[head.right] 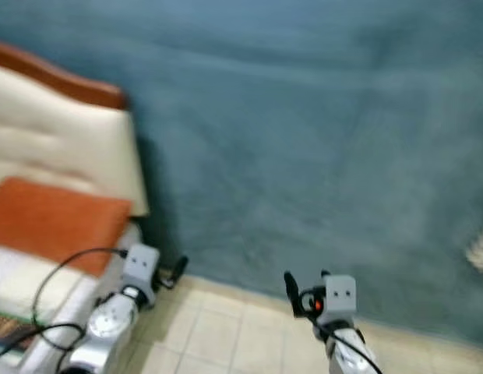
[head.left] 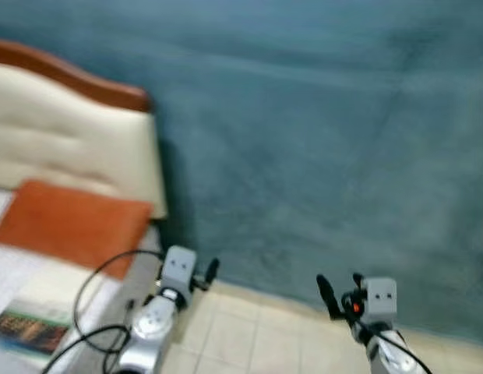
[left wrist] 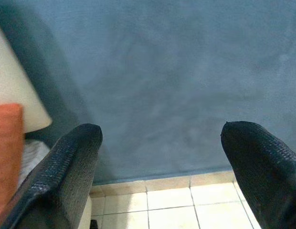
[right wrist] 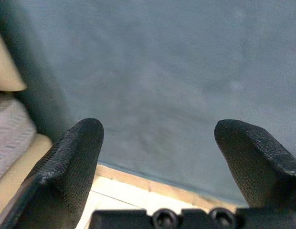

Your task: Clean up the room

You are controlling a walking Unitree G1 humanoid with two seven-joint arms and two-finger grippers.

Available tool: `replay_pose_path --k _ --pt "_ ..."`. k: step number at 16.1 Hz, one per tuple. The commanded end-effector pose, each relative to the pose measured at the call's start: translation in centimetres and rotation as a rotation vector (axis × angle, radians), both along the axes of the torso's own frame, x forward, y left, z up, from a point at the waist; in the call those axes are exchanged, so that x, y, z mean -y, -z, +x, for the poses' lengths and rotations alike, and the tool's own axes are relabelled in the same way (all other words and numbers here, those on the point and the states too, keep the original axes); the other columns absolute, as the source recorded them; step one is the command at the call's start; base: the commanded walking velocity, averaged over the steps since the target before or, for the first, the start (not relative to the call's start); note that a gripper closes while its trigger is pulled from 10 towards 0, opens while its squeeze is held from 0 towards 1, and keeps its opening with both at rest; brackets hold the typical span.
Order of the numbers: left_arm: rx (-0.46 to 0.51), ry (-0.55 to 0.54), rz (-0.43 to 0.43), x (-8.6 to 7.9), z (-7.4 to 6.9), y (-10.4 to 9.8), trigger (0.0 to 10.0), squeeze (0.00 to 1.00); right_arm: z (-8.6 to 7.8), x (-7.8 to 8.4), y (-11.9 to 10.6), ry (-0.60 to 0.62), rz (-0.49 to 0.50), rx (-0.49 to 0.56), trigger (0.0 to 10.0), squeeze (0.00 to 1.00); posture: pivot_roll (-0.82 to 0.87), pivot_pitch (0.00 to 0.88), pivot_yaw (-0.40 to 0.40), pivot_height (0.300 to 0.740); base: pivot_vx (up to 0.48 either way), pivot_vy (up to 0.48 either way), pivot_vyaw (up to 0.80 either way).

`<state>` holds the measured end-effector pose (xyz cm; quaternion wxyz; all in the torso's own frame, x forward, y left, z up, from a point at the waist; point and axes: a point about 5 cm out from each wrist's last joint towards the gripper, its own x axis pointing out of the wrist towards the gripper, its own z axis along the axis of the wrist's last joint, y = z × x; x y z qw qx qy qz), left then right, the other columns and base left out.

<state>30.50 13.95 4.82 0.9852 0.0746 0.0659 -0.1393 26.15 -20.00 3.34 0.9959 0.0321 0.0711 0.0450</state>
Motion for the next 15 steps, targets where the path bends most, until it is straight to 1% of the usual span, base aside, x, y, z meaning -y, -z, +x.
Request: replay_pose_path --k 1,4,6,11,14,15 --pt "0.005 0.015 -0.004 0.56 0.20 -0.11 10.0 0.00 -0.06 0.37 -0.10 0.012 -0.006 0.006 10.0 0.00 -0.07 0.000 -0.028 0.740 0.000 0.000 -0.78" --pt "0.000 0.009 -0.019 0.70 0.13 0.03 10.0 0.00 -0.08 0.48 0.02 0.008 -0.006 0.000 10.0 0.00 -0.07 0.000 -0.028 0.740 0.000 0.000 -0.78" --pt "-0.001 0.006 -0.024 0.73 0.15 0.03 10.0 0.00 -0.05 0.26 0.01 -0.005 -0.010 0.001 10.0 0.00 -0.08 0.000 -0.027 0.740 0.000 0.000 -0.79" --pt "-0.008 -0.013 -0.030 0.42 0.18 0.15 10.0 0.00 -0.18 0.22 0.23 -0.011 -0.015 -0.012 10.0 0.00 -0.08 0.000 -0.029 0.740 0.000 0.000 -0.79" --pt "-0.012 -0.033 -0.043 0.25 0.06 0.31 10.0 0.00 -0.15 0.29 0.28 -0.016 -0.018 -0.017 10.0 0.00 -0.07 0.000 -0.035 0.740 0.000 0.000 -0.79" --pt "-0.016 -0.066 -0.066 -0.08 0.06 0.37 10.0 0.00 -0.08 0.30 0.29 -0.018 -0.019 -0.018 10.0 0.00 -0.07 0.000 -0.037 0.740 0.000 0.000 -0.79"
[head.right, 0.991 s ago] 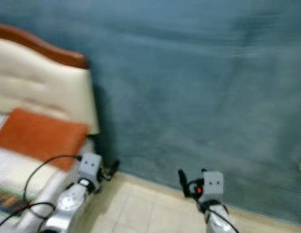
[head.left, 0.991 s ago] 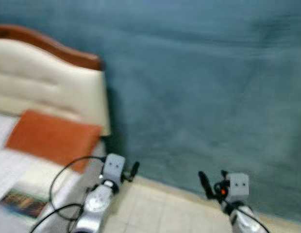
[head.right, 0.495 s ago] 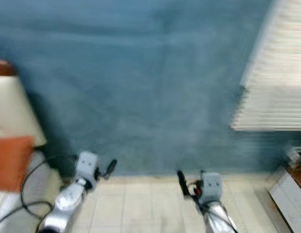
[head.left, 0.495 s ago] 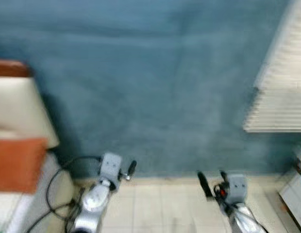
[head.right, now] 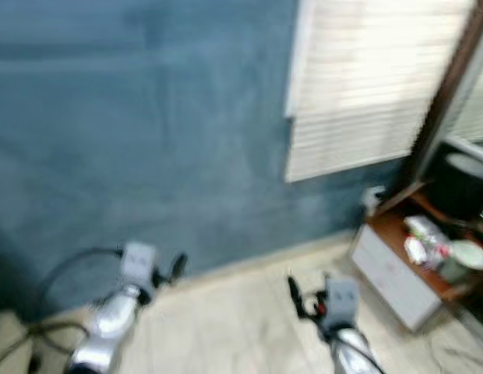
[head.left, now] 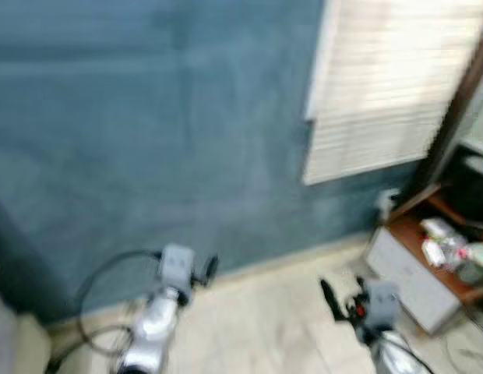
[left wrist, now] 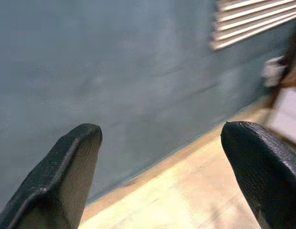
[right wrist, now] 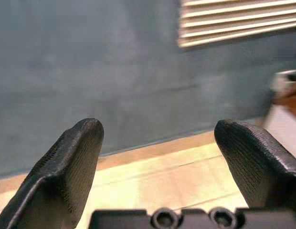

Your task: Clean up the room

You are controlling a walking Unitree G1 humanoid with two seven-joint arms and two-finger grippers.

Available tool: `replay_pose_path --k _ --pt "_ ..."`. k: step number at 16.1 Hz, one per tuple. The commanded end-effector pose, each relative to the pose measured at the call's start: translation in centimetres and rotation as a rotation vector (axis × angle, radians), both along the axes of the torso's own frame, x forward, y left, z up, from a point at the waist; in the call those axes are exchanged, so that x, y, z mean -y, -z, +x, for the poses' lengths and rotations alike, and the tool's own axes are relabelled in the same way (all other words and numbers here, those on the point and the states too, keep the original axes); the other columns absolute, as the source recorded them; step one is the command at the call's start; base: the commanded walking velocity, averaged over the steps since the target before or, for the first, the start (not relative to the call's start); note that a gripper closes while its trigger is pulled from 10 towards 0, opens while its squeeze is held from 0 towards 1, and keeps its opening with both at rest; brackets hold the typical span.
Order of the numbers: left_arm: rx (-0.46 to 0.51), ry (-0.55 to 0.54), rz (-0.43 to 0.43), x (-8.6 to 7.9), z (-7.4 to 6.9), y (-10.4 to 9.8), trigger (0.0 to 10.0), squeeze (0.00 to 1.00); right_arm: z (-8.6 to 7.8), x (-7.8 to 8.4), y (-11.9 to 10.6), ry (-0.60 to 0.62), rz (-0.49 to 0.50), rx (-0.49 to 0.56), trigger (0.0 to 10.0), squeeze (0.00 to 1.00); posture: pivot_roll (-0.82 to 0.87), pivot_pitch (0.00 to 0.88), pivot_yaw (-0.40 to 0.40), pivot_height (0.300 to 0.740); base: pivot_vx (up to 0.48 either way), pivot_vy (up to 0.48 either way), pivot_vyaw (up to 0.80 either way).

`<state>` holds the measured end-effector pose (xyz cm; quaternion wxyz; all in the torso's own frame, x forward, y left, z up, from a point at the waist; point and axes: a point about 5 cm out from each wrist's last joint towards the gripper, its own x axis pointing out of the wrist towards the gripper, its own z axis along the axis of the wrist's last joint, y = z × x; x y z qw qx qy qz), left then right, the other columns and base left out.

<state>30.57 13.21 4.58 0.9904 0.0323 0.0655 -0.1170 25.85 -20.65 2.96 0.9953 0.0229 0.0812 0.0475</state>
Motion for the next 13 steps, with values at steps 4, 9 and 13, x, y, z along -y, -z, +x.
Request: replay_pose_path --k 4,9,13 --pt "0.154 -0.148 -0.095 -4.2 -1.3 -2.1 10.0 0.00 0.5 -1.3 -3.7 -0.097 -0.072 0.224 10.0 0.00 -0.06 0.000 -0.041 0.740 0.000 0.000 -0.79" --pt "0.225 -0.149 -0.147 -3.9 -2.4 -4.4 10.0 0.00 0.3 -1.7 -4.7 -0.101 -0.067 0.244 10.0 0.00 -0.03 0.000 -0.061 0.740 0.000 0.000 -0.16" --pt "0.181 -0.162 -0.220 -3.7 -3.1 -3.7 10.0 0.00 -0.2 -2.4 -4.0 -0.123 -0.079 0.183 10.0 0.00 -0.03 0.000 -0.068 0.740 0.000 0.000 0.00"
